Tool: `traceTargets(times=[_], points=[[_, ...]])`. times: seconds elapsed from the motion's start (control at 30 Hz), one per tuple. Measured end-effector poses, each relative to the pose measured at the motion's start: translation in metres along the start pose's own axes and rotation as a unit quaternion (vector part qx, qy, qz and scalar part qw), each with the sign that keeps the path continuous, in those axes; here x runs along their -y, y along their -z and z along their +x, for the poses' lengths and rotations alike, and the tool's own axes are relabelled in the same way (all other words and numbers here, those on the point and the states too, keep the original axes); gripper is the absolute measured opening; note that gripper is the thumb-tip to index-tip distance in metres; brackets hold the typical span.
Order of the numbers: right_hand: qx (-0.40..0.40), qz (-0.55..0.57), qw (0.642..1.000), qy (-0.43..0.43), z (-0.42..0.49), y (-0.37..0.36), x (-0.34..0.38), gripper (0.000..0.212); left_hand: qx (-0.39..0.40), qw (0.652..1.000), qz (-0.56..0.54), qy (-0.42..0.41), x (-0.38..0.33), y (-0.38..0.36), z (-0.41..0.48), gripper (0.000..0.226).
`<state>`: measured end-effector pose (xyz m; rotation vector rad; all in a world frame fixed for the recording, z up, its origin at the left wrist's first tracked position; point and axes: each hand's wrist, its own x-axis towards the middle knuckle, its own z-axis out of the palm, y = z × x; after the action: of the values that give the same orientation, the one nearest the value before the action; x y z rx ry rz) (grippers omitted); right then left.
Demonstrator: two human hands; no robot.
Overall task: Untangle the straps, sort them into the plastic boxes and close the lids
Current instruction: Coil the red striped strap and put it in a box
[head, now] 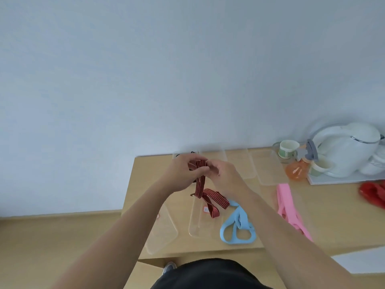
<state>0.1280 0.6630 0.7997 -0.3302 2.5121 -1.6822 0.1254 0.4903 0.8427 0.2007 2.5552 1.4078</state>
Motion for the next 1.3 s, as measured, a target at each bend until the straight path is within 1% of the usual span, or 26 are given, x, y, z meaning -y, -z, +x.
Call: traceTargets(times=[0.07,0.13,0.2,0.3,0.37,0.47,0.57,0.63,0.73,0.83,0.87,0.93,0.97,1.03,1.17,1.23,1.27,1.3], points=[[0.011,0.06,0.998,-0.018,0.009,0.0,0.007,0.01,-0.007,0.999,0.042,-0.015,-0.008,0.011,0.012,0.009],[0.011,0.126,0.991,-0.038,0.016,-0.001,0.013,0.013,-0.028,0.998,0.05,-0.02,-0.014,0.022,0.022,0.006],[-0.005,0.155,0.986,-0.058,0.02,-0.001,0.017,0.016,-0.038,0.999,0.002,-0.012,-0.019,0.033,0.029,0.007],[0.001,0.201,0.977,-0.077,0.022,-0.001,0.022,0.012,-0.03,0.991,-0.129,0.012,-0.024,0.047,0.033,0.01],[0.011,0.237,0.968,-0.079,0.025,-0.001,0.022,0.011,0.0,0.983,-0.18,0.028,-0.023,0.057,0.033,0.014],[0.013,0.23,0.969,-0.085,0.028,0.006,0.03,0.014,0.09,0.975,-0.194,0.056,-0.019,0.076,0.034,0.018],[0.017,0.155,0.985,-0.069,0.031,0.018,0.041,0.019,0.204,0.964,-0.155,0.07,-0.015,0.089,0.034,0.02],[0.027,0.099,0.993,-0.053,0.033,0.023,0.051,0.018,0.258,0.955,-0.131,0.065,-0.014,0.09,0.035,0.021],[0.041,0.072,0.996,-0.038,0.035,0.03,0.066,0.016,0.294,0.946,-0.13,0.049,-0.019,0.088,0.034,0.017],[0.037,0.115,0.992,-0.025,0.032,0.038,0.077,0.008,0.309,0.933,-0.176,0.049,-0.024,0.089,0.034,0.016],[0.036,0.132,0.99,-0.021,0.03,0.04,0.08,0.008,0.311,0.929,-0.195,0.048,-0.024,0.089,0.034,0.02],[0.037,0.162,0.986,-0.01,0.024,0.045,0.08,0.018,0.321,0.919,-0.222,0.048,-0.023,0.089,0.034,0.032],[0.037,0.176,0.984,-0.007,0.022,0.047,0.078,0.02,0.327,0.915,-0.23,0.046,-0.023,0.088,0.034,0.034],[0.035,0.204,0.978,-0.008,0.019,0.046,0.075,0.02,0.333,0.913,-0.234,0.042,-0.021,0.085,0.033,0.03],[0.004,0.271,0.962,-0.029,0.016,0.038,0.065,0.011,0.33,0.907,-0.255,0.064,-0.017,0.074,0.03,0.024],[-0.06,0.253,0.965,-0.04,0.016,0.031,0.061,0.006,0.321,0.9,-0.283,0.085,-0.018,0.069,0.027,0.021],[-0.105,0.217,0.969,-0.047,0.017,0.028,0.059,0.005,0.313,0.897,-0.299,0.092,-0.019,0.067,0.024,0.02],[-0.145,0.182,0.971,-0.053,0.018,0.025,0.055,0.009,0.302,0.895,-0.314,0.098,-0.021,0.064,0.022,0.021]])
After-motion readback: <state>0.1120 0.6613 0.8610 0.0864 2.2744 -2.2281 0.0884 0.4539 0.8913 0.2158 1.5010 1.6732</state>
